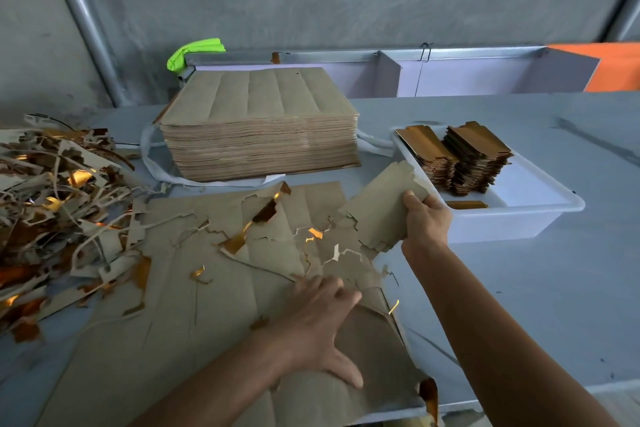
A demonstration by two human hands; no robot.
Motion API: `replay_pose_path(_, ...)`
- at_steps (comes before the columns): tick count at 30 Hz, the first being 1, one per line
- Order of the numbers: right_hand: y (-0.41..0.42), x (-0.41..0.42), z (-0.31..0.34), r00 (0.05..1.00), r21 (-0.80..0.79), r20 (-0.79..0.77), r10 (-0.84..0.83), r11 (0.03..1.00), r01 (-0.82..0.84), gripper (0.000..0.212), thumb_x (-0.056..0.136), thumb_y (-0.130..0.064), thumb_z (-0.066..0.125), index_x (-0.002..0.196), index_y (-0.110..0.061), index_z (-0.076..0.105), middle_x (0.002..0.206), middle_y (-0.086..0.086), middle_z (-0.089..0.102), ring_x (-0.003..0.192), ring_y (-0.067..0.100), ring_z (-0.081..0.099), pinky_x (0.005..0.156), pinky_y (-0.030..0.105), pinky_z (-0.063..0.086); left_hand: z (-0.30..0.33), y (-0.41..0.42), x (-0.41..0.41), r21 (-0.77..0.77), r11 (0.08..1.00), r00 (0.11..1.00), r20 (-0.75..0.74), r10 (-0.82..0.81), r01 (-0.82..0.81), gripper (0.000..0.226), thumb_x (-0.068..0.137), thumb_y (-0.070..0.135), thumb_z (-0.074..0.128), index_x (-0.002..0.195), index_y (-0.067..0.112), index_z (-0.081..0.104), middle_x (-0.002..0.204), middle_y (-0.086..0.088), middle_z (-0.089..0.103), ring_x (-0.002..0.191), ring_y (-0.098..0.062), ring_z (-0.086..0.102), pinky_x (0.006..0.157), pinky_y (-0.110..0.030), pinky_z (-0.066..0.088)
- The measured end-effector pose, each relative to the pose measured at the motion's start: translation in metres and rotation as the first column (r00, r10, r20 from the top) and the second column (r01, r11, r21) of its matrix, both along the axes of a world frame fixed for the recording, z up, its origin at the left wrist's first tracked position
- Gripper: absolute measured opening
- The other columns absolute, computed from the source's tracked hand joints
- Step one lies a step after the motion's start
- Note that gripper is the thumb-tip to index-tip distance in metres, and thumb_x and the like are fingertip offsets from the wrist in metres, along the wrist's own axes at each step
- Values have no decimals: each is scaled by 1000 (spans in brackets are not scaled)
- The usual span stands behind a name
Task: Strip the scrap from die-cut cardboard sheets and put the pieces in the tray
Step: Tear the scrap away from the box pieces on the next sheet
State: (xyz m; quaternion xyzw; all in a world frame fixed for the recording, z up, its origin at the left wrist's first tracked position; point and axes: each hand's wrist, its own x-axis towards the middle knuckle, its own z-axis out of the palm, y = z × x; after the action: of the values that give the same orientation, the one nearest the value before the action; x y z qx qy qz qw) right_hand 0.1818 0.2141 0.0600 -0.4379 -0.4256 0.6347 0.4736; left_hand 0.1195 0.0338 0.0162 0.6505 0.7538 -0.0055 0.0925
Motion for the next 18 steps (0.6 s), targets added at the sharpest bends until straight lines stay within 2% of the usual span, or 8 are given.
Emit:
replay_pose_path(4,2,5,-1,995,50,87,40,998,-45,9,96,-10,48,104,-15,51,82,-5,55,74,8,51,65,28,44,12,10,-23,-33,984,983,48,177,-175,74,66,55,75,126,23,46,119,5,51,116,-17,44,96,-32,27)
replay_pose_path(7,0,7,-2,986,89,152,72,992,-86,15,95,-8,47,110,-13,50,85,-3,52,76,10,50,64,28,43,19,8,-39,-40,974,953,201,227,-224,31,68,41,78,89,26,61,88,13,58,91,-11,57,81,-25,34)
replay_pose_path(9,-1,8,-3,981,103,173,87,989,-106,17,95,-8,47,111,-15,48,88,-4,51,82,14,50,72,33,43,17,4,-45,-27,977,945,252,209,-210,19,70,34,78,74,24,62,80,13,53,79,-7,52,67,-20,33)
replay_pose_path(12,-1,11,-4,978,111,182,106,986,-128,18,96,-9,46,111,-18,47,95,-2,50,92,18,49,75,35,41,11,0,-47,16,978,922,338,191,-208,17,70,24,78,77,15,65,87,8,51,76,-7,50,65,-22,38)
replay_pose_path(14,-1,12,-6,976,106,187,115,985,-136,22,96,-8,45,116,-16,47,99,1,49,95,20,49,76,36,41,8,-1,-49,71,969,928,313,205,-238,14,74,23,75,80,17,65,90,8,53,77,-6,51,67,-21,39)
replay_pose_path(16,-2,14,-9,974,99,195,117,986,-138,24,96,-8,46,118,-15,47,98,0,49,93,19,49,75,36,42,9,-1,-54,181,930,928,257,270,-320,8,84,22,67,87,15,68,96,1,58,89,-14,57,73,-23,39)
replay_pose_path(18,-2,15,-11,975,91,190,111,987,-130,23,95,-8,46,117,-15,48,96,0,50,87,17,49,74,35,42,14,-3,-59,251,872,907,157,391,-420,22,90,24,60,111,17,64,115,-3,54,111,-21,51,88,-26,39)
